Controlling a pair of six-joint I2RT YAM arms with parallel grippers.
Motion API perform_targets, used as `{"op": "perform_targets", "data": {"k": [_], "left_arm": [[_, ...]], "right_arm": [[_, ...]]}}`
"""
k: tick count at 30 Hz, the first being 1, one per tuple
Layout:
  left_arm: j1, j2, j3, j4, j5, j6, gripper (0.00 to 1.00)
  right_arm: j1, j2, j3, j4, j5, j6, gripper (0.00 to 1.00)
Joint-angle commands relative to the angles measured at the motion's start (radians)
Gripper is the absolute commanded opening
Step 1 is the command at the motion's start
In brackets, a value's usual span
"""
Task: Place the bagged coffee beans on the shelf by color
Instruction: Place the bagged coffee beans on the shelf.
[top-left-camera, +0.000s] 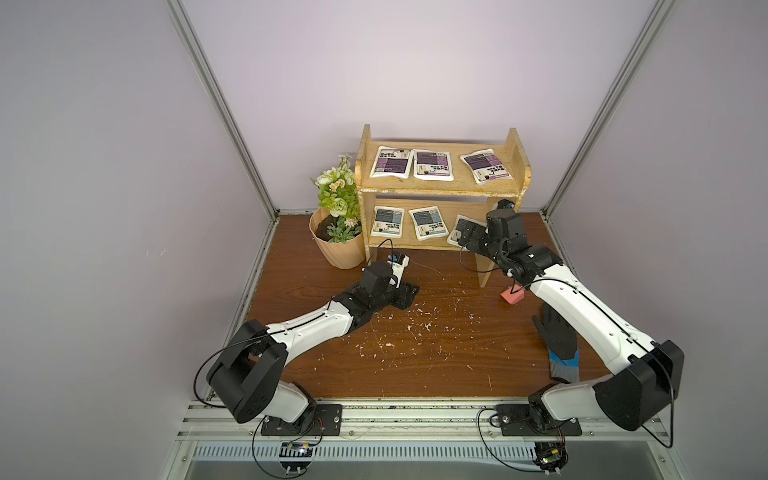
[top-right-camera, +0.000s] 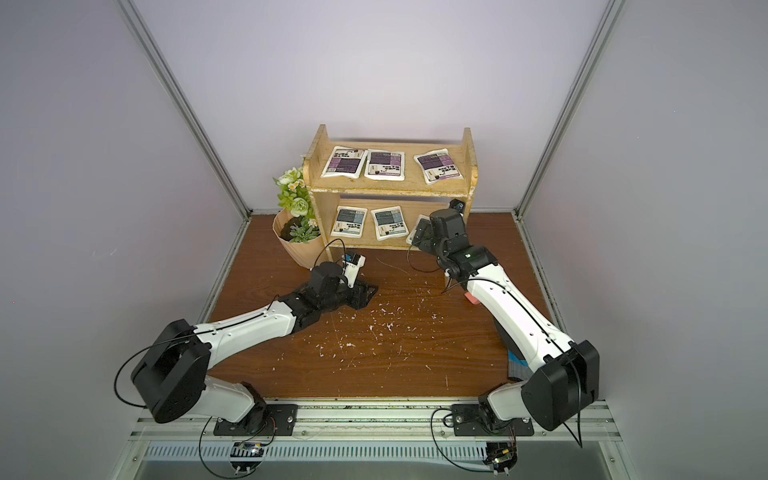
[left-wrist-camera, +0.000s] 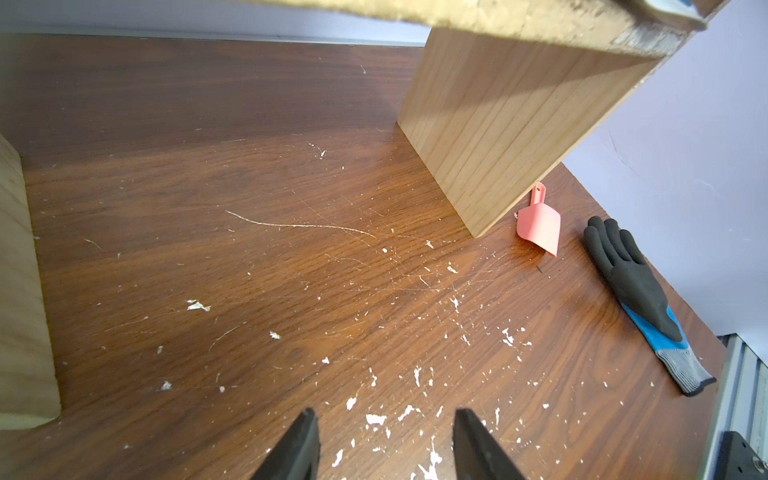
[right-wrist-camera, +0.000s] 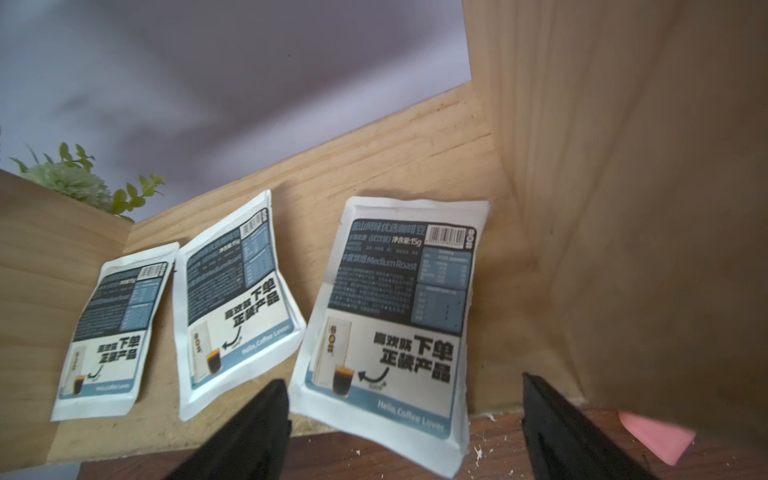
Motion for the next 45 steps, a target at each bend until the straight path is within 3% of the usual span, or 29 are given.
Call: {"op": "perform_targets", "data": {"k": [1,5,9,15,23,31,45], "left_arm": [[0.005,0.013,-0.004,0.013,0.015,-0.002,0.55],[0.005,0.013,-0.003,0.005,-0.003,0.002,0.55],[0.005,0.011,0.001,-0.003,-0.030,0.000,0.55],[0.005,0.007,0.000,-0.003,-0.030,-0.002,0.55],[0.005,-0.007,0.001,-0.008,-0.040,0.005,0.55],[0.005,-0.001,-0.002,-0.003,-0.037,0.000,0.55],[0.005,-0.019,-0.016,-0.005,-0.063,0.003,0.55]], "right_arm": [[0.039,-0.075,-0.023,-0.007,0.017,0.032,0.83],[0.089,-0.118,-0.046,0.039,-0.027,0.007,0.39],[0.089,-0.099,-0.026,0.004,-0.034,-0.020,0.10],[0.033,-0.026,-0.015,0.034,-0.156,0.026,0.02],[-0.056,0.027,-0.004,0.052,-0.320,0.083,0.01],[-0.091,0.014,-0.045,0.062,-0.323,0.088,0.02],[-0.137,0.129,0.028,0.071,-0.286,0.039,0.02]]}}
